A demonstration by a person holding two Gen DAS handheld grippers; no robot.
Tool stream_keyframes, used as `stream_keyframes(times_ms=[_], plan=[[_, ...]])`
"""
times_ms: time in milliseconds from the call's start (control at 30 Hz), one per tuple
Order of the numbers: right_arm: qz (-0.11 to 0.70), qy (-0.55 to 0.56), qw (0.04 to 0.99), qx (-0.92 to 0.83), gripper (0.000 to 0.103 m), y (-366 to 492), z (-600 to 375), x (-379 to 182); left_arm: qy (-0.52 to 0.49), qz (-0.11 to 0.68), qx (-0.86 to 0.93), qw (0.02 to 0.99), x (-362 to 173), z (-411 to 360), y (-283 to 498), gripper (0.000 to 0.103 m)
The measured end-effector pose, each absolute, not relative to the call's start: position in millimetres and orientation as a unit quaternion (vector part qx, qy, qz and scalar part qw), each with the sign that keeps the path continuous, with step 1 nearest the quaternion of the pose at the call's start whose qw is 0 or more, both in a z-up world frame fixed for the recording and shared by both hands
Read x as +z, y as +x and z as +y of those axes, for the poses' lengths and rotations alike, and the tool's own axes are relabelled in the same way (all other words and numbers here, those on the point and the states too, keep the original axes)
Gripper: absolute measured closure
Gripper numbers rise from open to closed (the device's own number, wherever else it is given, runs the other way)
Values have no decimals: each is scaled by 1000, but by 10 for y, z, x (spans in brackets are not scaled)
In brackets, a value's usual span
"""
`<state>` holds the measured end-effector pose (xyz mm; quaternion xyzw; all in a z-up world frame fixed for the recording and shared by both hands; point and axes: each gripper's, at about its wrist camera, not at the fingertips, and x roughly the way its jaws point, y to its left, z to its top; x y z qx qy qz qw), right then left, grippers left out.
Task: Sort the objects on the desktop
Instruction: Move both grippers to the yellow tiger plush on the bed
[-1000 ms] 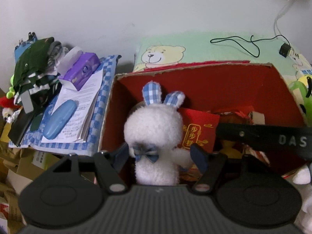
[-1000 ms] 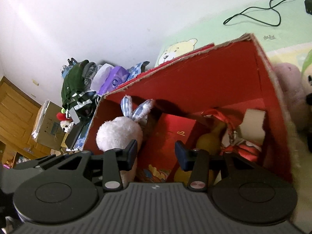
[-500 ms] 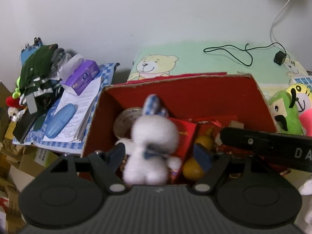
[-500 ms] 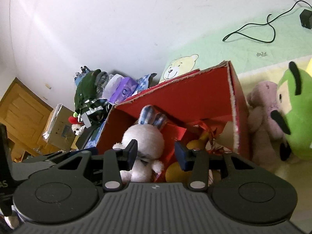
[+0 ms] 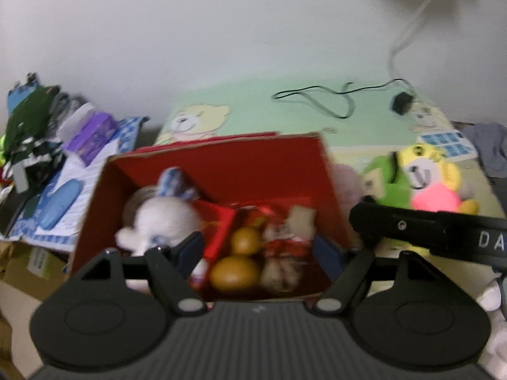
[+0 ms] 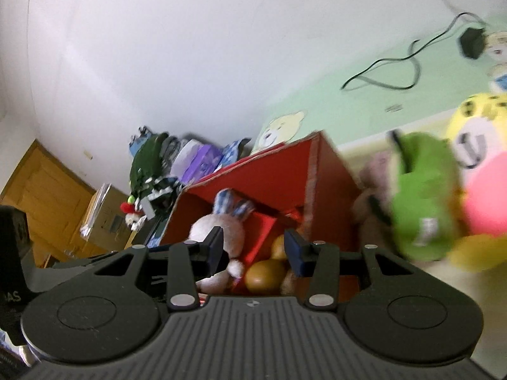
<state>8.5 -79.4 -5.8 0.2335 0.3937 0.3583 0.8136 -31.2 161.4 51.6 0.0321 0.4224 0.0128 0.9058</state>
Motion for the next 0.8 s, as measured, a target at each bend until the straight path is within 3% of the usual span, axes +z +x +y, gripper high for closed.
stream_keyframes(times_ms=[400,800], plan=[[380,259,852,248,56,155,-2033,-197,10,411,-123,903,524,626,-195,31],[403,229,864,196,50,508,-2605,-442,-24,482,-203,852,-60,-142,238,30]])
